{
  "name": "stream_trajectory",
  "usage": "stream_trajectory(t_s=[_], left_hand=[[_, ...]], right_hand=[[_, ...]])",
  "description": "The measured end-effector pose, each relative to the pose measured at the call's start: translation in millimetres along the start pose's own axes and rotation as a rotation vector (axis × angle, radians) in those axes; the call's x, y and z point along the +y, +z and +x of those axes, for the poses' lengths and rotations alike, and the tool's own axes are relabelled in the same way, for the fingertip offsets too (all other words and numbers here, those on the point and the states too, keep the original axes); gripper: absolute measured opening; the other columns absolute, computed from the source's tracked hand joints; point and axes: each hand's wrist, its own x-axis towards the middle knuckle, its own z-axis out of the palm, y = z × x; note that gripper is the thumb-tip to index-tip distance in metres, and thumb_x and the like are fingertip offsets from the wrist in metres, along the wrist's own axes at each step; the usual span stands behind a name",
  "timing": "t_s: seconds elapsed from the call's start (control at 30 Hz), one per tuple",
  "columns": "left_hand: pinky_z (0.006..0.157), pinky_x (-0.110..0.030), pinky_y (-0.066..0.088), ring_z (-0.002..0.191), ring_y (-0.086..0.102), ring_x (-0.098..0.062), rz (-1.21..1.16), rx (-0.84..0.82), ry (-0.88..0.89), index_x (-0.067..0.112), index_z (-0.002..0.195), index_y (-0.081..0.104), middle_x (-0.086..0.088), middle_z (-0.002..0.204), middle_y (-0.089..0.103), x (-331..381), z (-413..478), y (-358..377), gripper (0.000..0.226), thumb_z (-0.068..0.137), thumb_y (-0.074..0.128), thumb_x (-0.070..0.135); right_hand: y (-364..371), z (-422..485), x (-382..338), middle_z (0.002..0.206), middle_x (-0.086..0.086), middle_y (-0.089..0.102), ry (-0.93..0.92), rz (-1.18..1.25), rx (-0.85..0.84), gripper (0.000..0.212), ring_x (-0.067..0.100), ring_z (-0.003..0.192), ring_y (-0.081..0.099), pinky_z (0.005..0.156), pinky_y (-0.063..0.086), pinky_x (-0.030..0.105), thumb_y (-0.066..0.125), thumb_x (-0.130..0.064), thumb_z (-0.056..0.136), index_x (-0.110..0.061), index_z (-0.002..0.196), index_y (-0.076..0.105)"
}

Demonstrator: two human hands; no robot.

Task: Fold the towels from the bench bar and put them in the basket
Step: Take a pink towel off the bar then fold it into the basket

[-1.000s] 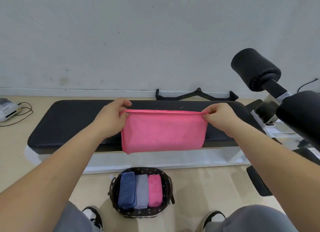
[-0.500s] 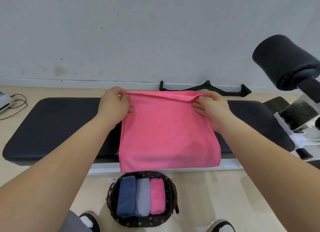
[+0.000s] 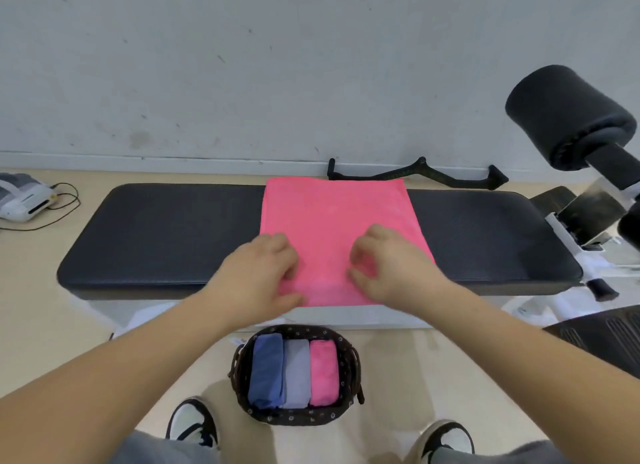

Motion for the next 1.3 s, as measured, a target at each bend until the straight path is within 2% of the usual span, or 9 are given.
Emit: stream_trajectory(t_s=[0.2, 0.5, 0.6, 0.73, 0.87, 1.03, 1.13, 1.2, 1.3], left_hand=[[0.092, -0.047, 0.043, 0.128, 0.047, -0.035, 0.404, -0.126, 0.007, 0.023, 0.153, 0.036, -0.012, 0.155, 0.042, -4, -26, 33, 0.105, 0.058, 0.078, 0.013], [0.070, -0.041, 0.059, 0.101, 0.071, -0.029, 0.043, 0.045, 0.106, 0.017, 0.121, 0.072, -0.002, 0.121, 0.073, -6, -24, -3, 0.054, 0.078, 0.039, 0.024], [0.089, -0.043, 0.060, 0.128, 0.060, -0.027, -0.083, 0.144, 0.004, 0.016, 0.141, 0.061, -0.004, 0.143, 0.061, -3, -26, -15, 0.055, 0.089, 0.042, 0.020], [0.119, -0.018, 0.021, 0.151, 0.033, -0.019, -0.236, 0.107, -0.068, 0.014, 0.158, 0.038, -0.002, 0.165, 0.033, -8, -24, -27, 0.060, 0.100, 0.052, 0.003], [0.099, 0.003, 0.031, 0.123, 0.059, -0.013, -0.405, 0.098, -0.117, 0.013, 0.143, 0.060, 0.001, 0.139, 0.063, -12, -24, -41, 0.044, 0.100, 0.057, 0.004], [0.075, -0.013, 0.049, 0.088, 0.064, 0.005, -0.397, 0.022, -0.132, 0.025, 0.112, 0.076, 0.019, 0.098, 0.071, -19, -28, -50, 0.031, 0.086, 0.075, 0.009], [0.067, -0.030, 0.055, 0.073, 0.065, -0.003, -0.462, -0.031, -0.233, 0.020, 0.089, 0.076, 0.006, 0.080, 0.072, -17, -26, -53, 0.015, 0.090, 0.067, 0.008], [0.071, -0.037, 0.062, 0.070, 0.072, -0.009, -0.638, -0.091, -0.345, 0.014, 0.089, 0.074, -0.004, 0.084, 0.073, -14, -24, -57, 0.014, 0.099, 0.064, 0.016], [0.073, -0.041, 0.065, 0.067, 0.076, -0.027, -0.885, -0.168, -0.504, 0.022, 0.102, 0.076, -0.006, 0.094, 0.075, -14, -23, -60, 0.018, 0.104, 0.059, 0.026]], right_hand=[[43, -25, -24, 0.127, 0.004, 0.048, -0.027, -0.233, -0.013, 0.062, 0.030, 0.116, 0.045, 0.098, 0.047, 0.045, 0.075, -0.045, 0.078, -0.020, 0.130, 0.052], [61, -23, -26, 0.105, 0.006, 0.054, -0.008, -0.351, 0.122, 0.073, 0.031, 0.094, 0.054, 0.078, 0.052, 0.046, 0.080, -0.066, 0.058, -0.017, 0.108, 0.057], [60, -17, -24, 0.096, 0.006, 0.058, -0.023, -0.310, 0.237, 0.052, 0.032, 0.083, 0.055, 0.066, 0.050, 0.042, 0.075, -0.053, 0.070, -0.014, 0.101, 0.061], [47, -19, -15, 0.093, 0.002, 0.064, -0.037, -0.210, 0.293, 0.033, 0.031, 0.078, 0.060, 0.059, 0.047, 0.035, 0.061, -0.024, 0.071, -0.015, 0.103, 0.066], [25, -31, 5, 0.087, 0.000, 0.064, 0.071, -0.223, 0.280, 0.042, 0.031, 0.080, 0.063, 0.057, 0.050, 0.035, 0.070, -0.005, 0.057, -0.017, 0.097, 0.072], [-12, -56, 27, 0.090, -0.006, 0.069, 0.238, -0.071, 0.146, 0.042, 0.024, 0.092, 0.059, 0.072, 0.051, 0.034, 0.055, 0.000, 0.072, -0.026, 0.096, 0.078], [-29, -65, 37, 0.060, -0.005, 0.055, 0.280, 0.063, 0.065, 0.028, 0.021, 0.065, 0.047, 0.057, 0.043, 0.032, 0.047, -0.003, 0.067, -0.023, 0.067, 0.066], [-38, -66, 40, 0.051, -0.002, 0.031, 0.294, 0.195, 0.042, 0.012, 0.019, 0.057, 0.027, 0.054, 0.025, 0.031, 0.044, 0.000, 0.062, -0.010, 0.057, 0.045], [-50, -63, 43, 0.058, 0.006, 0.028, 0.341, 0.434, 0.015, 0.011, 0.018, 0.059, 0.026, 0.058, 0.021, 0.032, 0.043, 0.009, 0.066, 0.002, 0.060, 0.039]])
